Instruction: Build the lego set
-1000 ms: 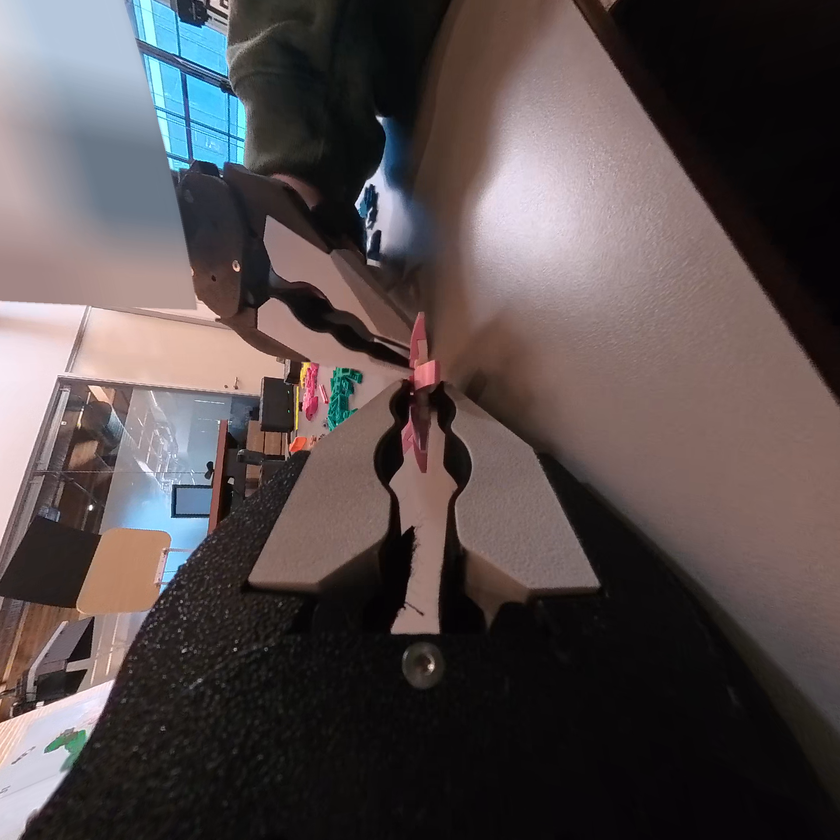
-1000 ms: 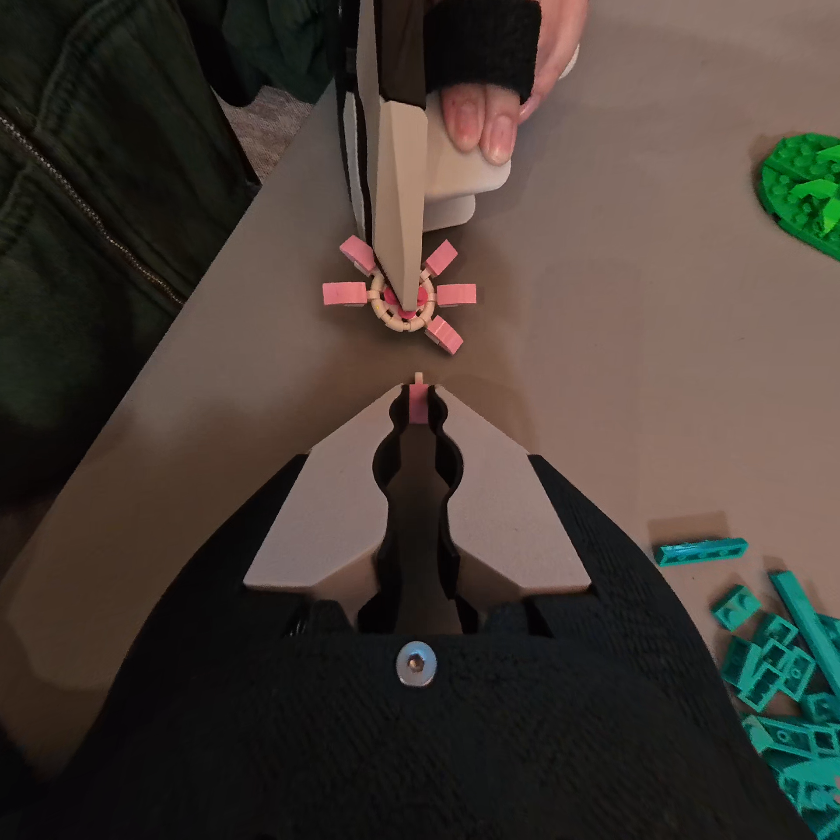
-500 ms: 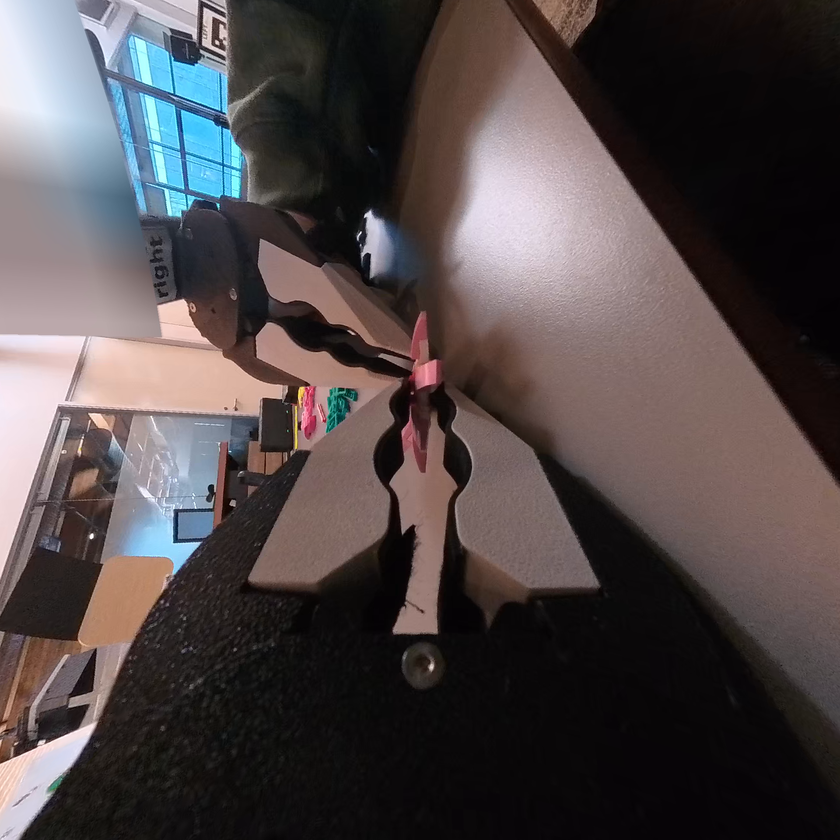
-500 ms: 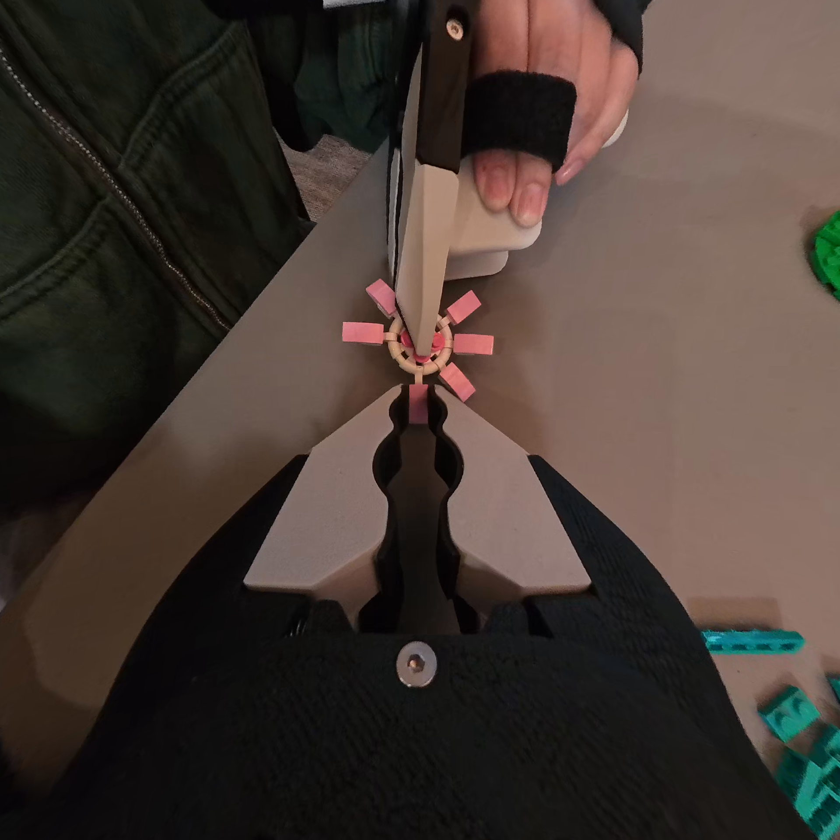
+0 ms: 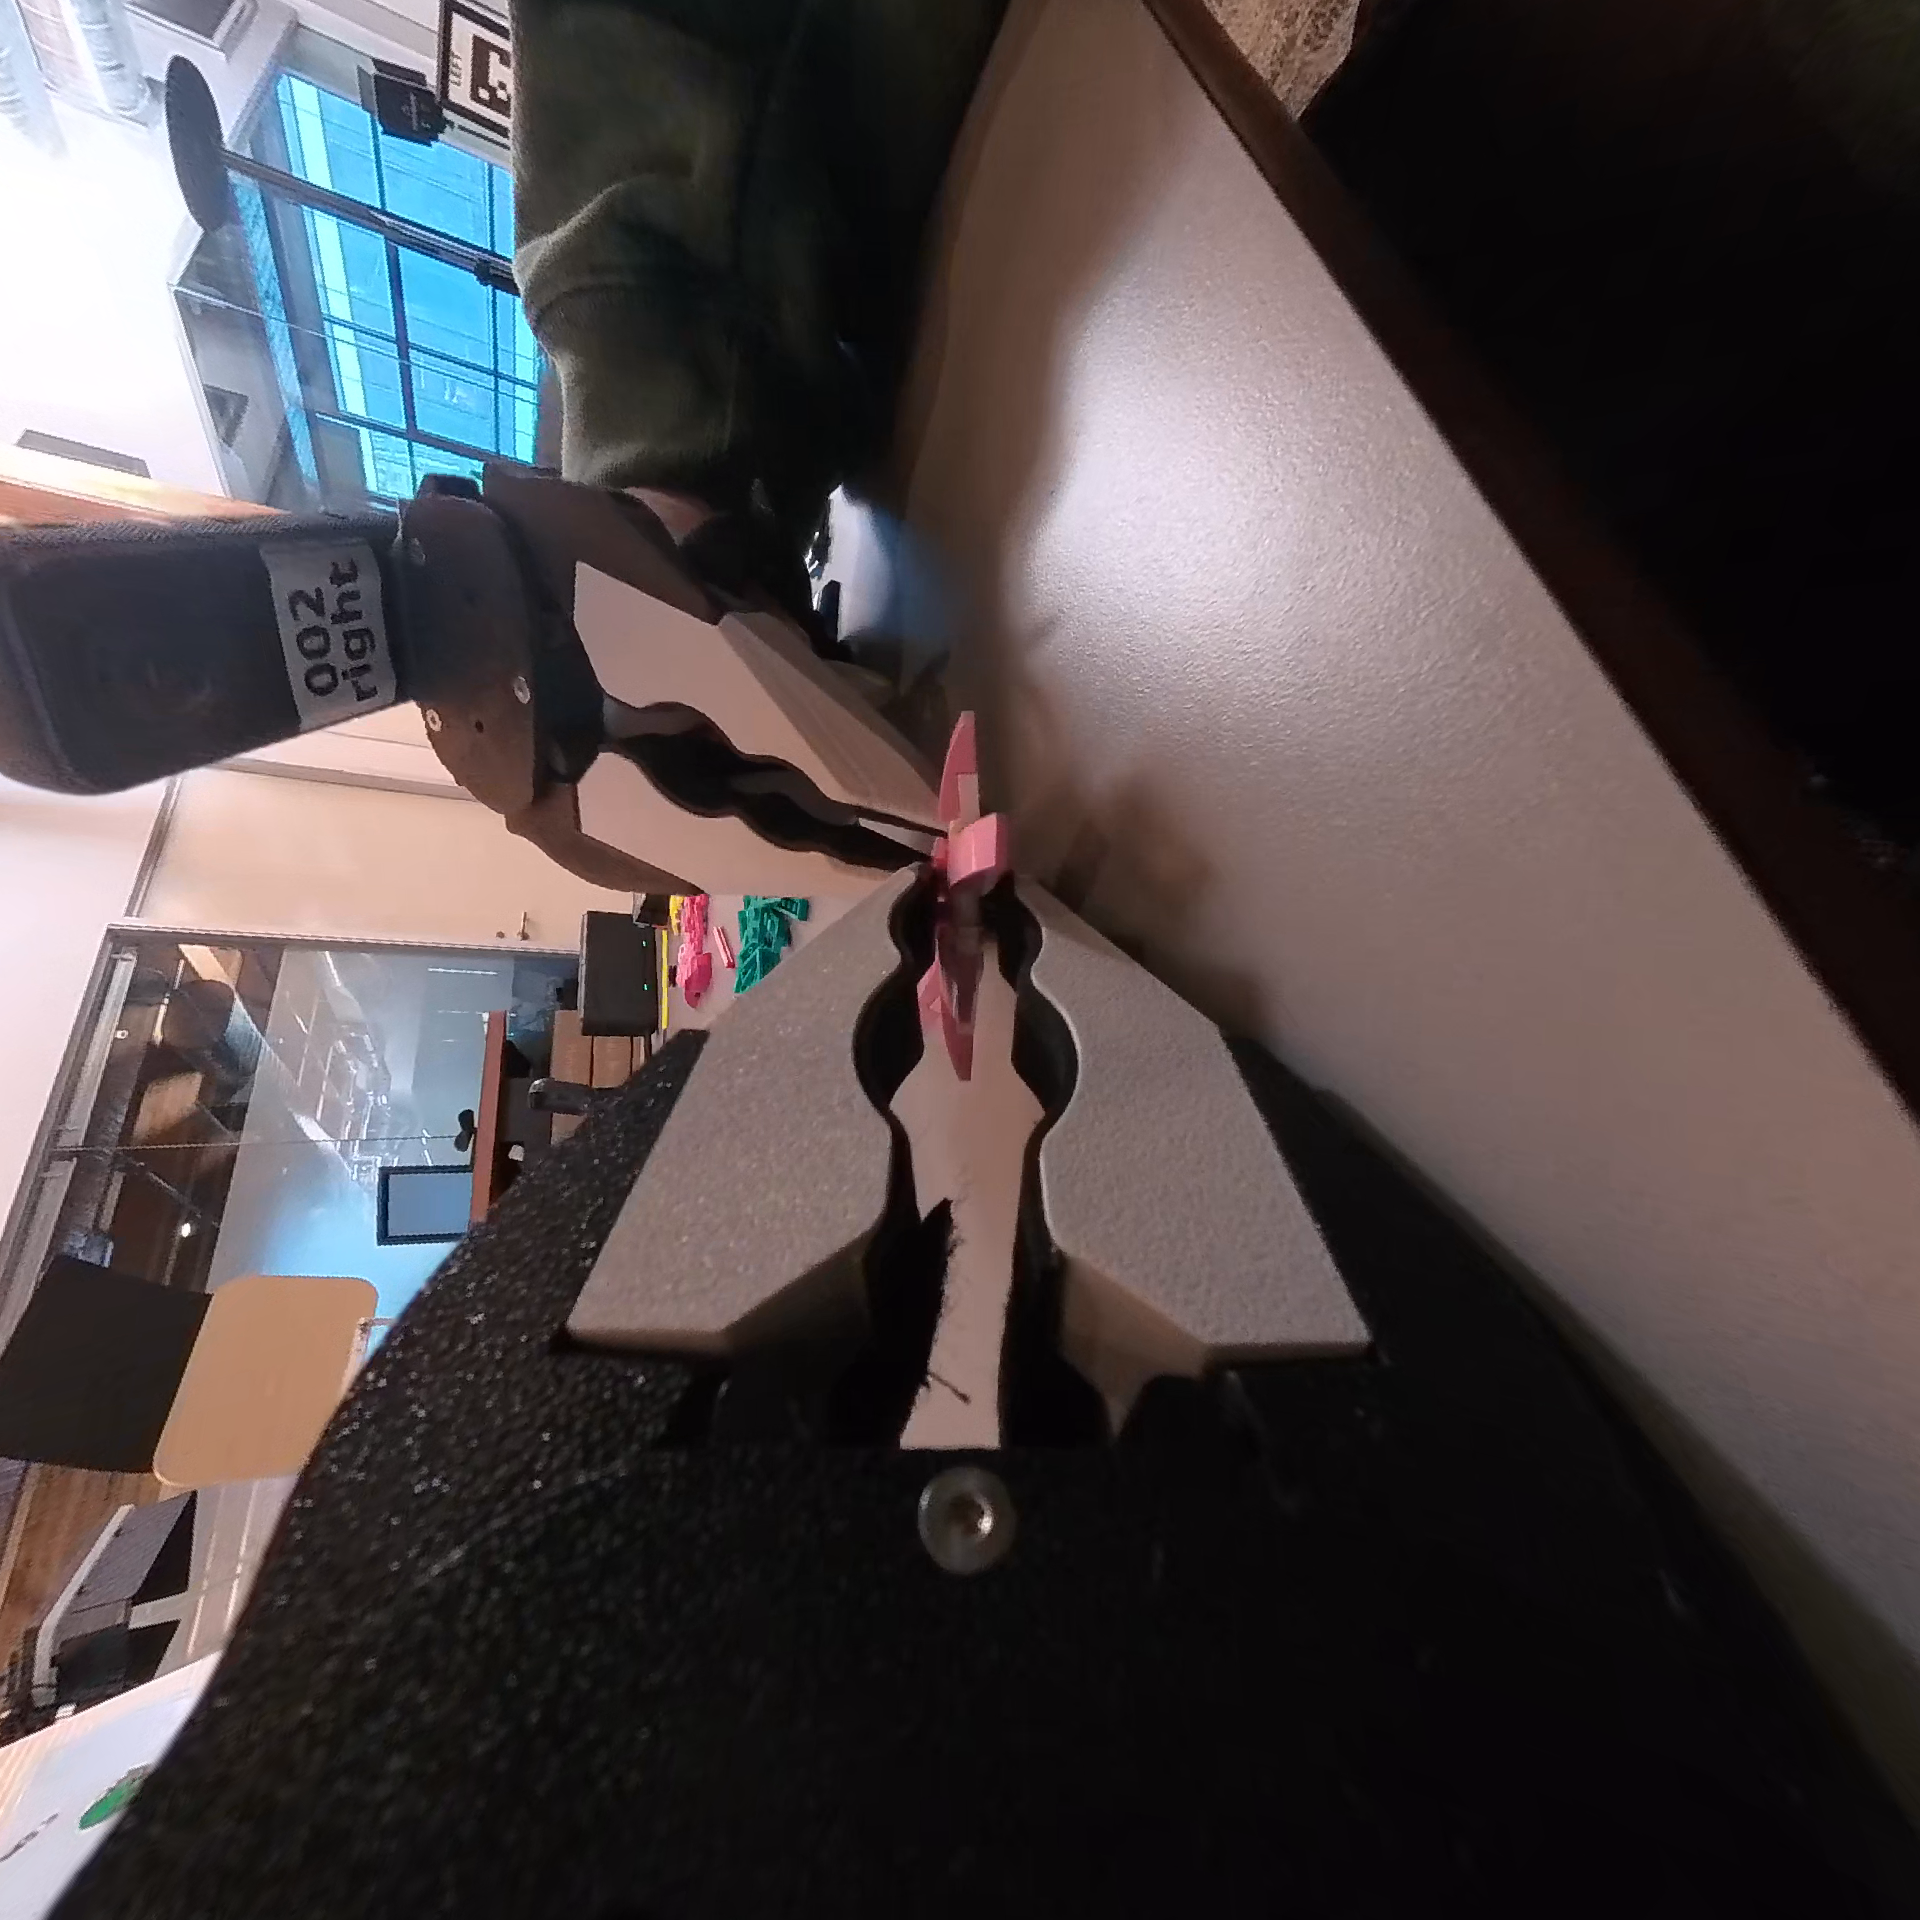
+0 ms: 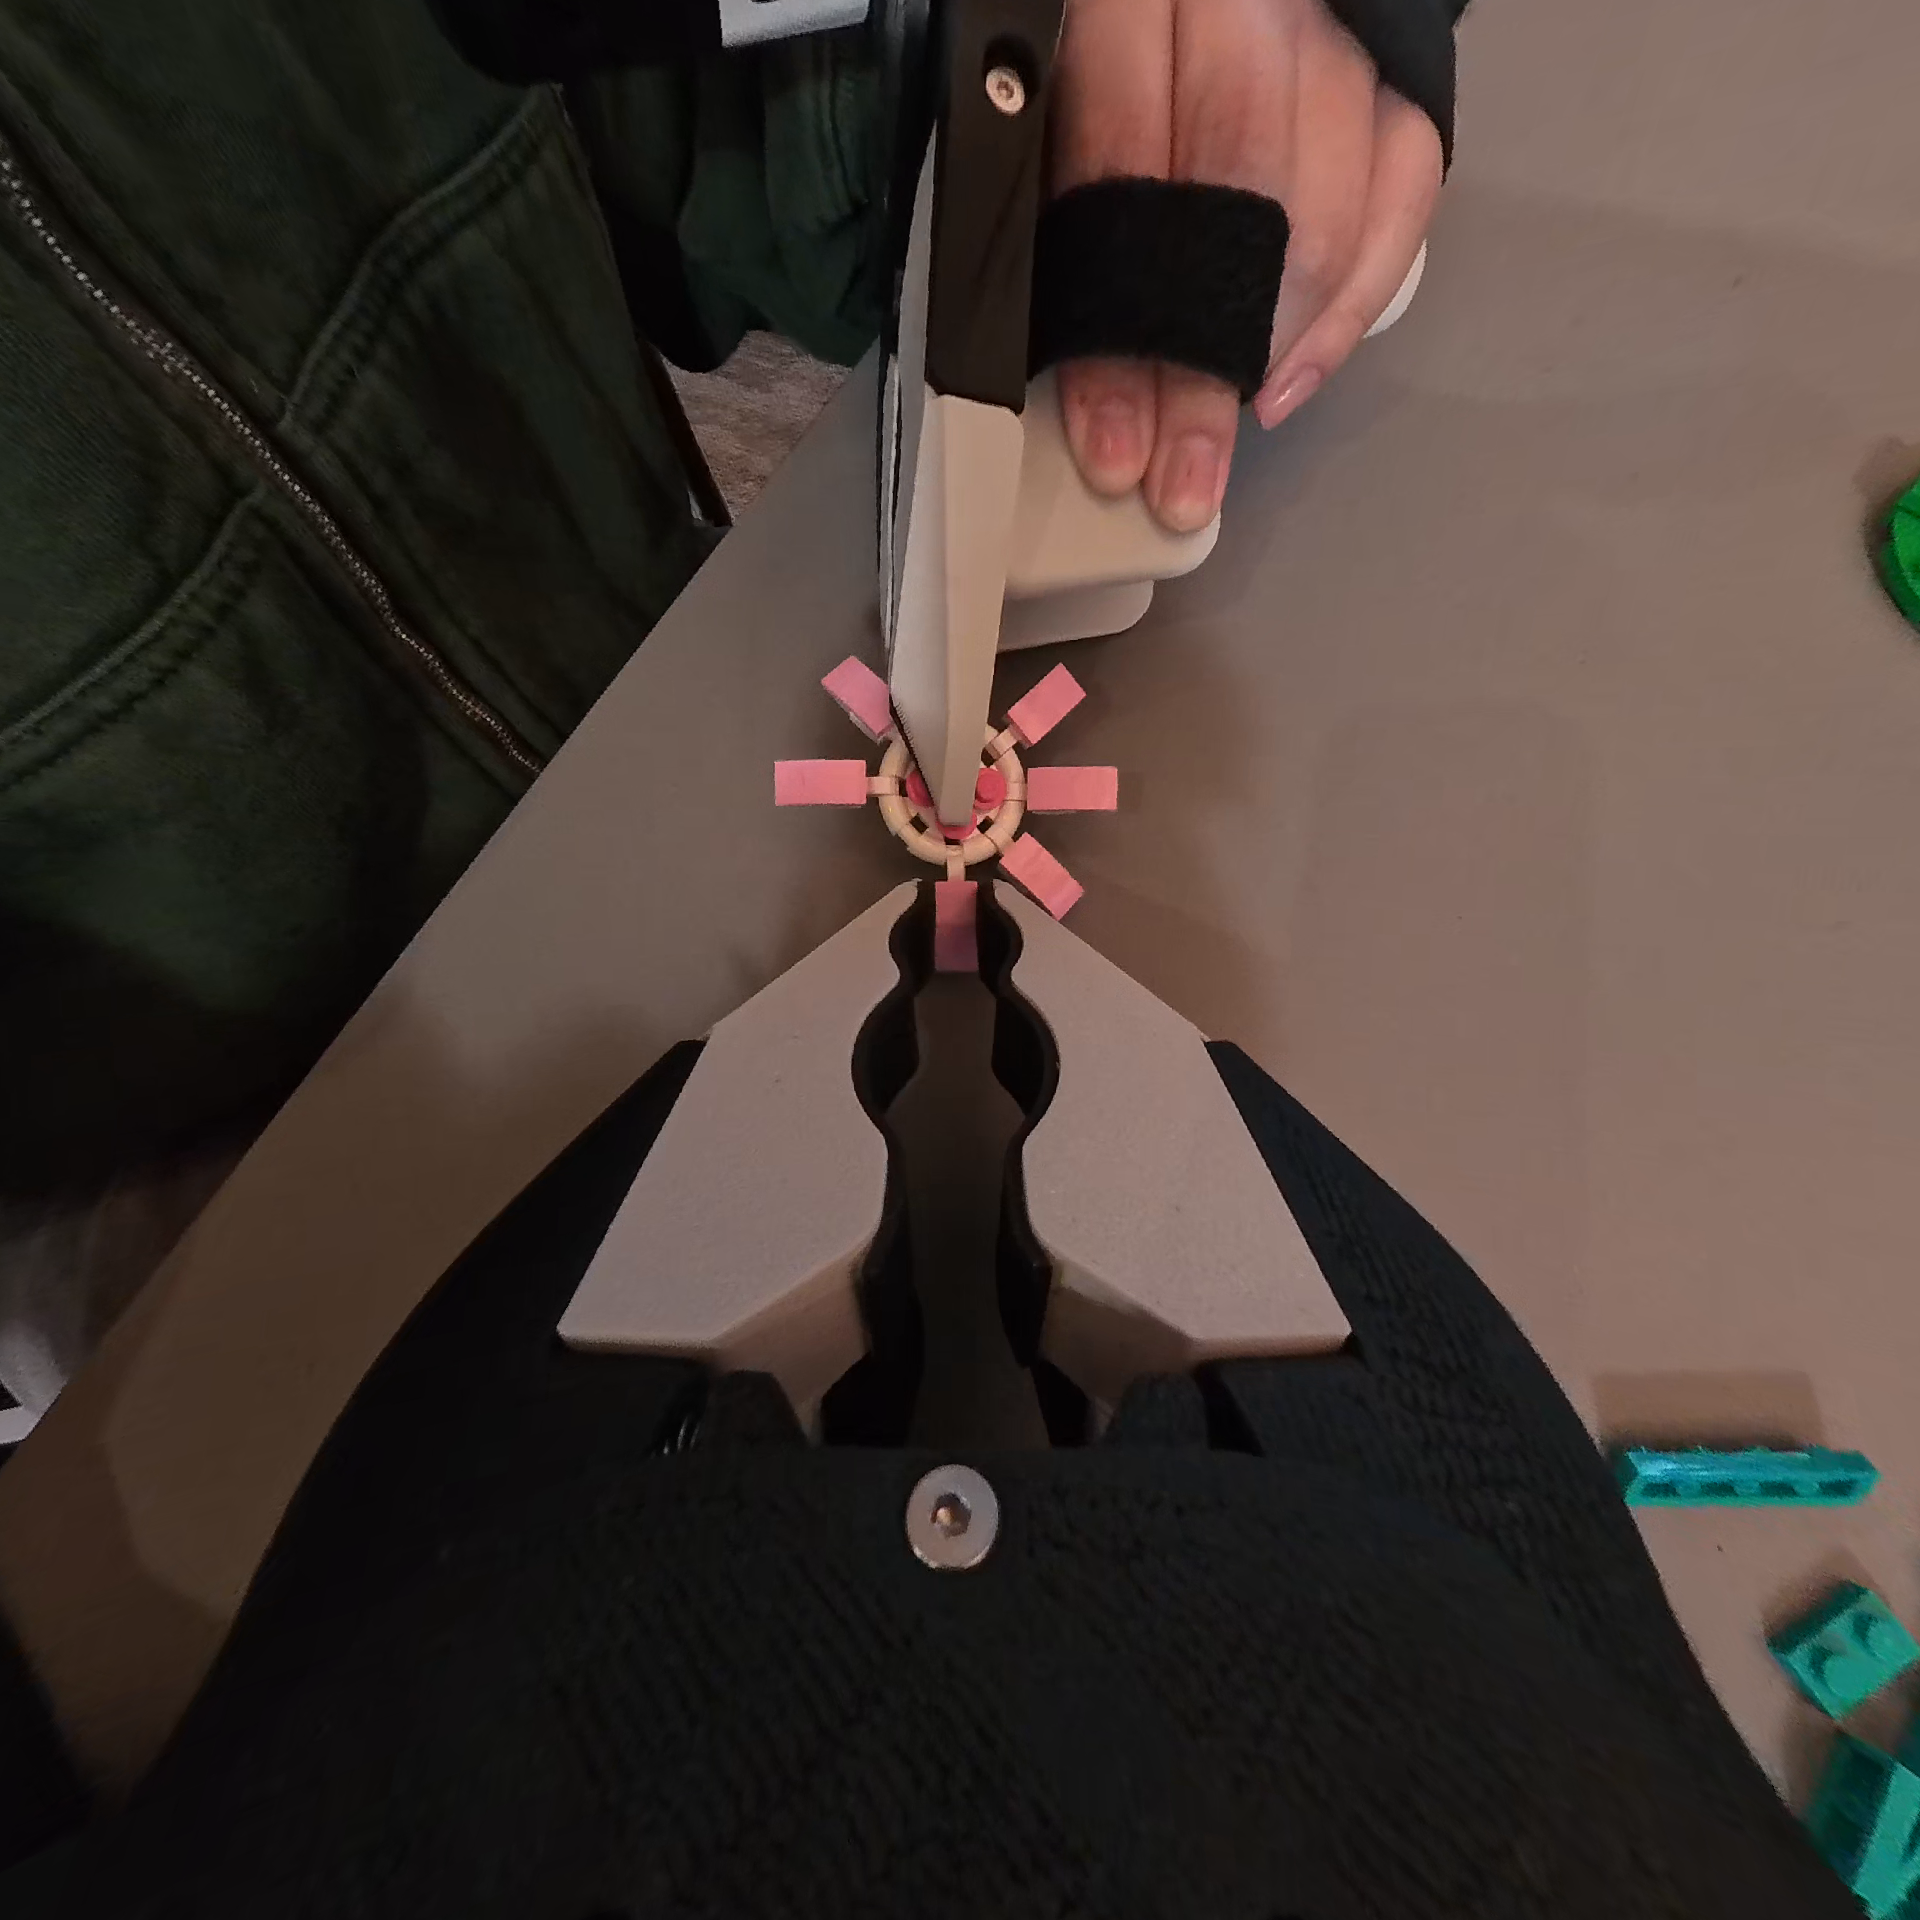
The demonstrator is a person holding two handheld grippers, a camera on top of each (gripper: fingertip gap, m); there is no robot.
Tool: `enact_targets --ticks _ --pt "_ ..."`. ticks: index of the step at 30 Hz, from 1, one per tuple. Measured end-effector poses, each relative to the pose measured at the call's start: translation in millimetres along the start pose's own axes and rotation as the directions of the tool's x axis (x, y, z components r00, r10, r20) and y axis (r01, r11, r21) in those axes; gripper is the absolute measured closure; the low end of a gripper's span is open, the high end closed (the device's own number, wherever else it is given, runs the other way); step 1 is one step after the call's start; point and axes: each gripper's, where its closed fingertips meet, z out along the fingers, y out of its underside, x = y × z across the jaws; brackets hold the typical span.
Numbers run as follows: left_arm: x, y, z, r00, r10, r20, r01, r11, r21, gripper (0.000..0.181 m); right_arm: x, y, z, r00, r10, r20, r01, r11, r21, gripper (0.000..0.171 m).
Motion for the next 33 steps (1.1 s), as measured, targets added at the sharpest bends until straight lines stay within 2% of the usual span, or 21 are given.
enact_targets --ticks 33 --pt "4.9 1.3 1.5 0.998 -0.055 -0.045 0.056 0.998 0.032 0.173 -0.7 -1.0 1.9 1.000 0.008 0.019 -0.008 1.000 -0.005 0.166"
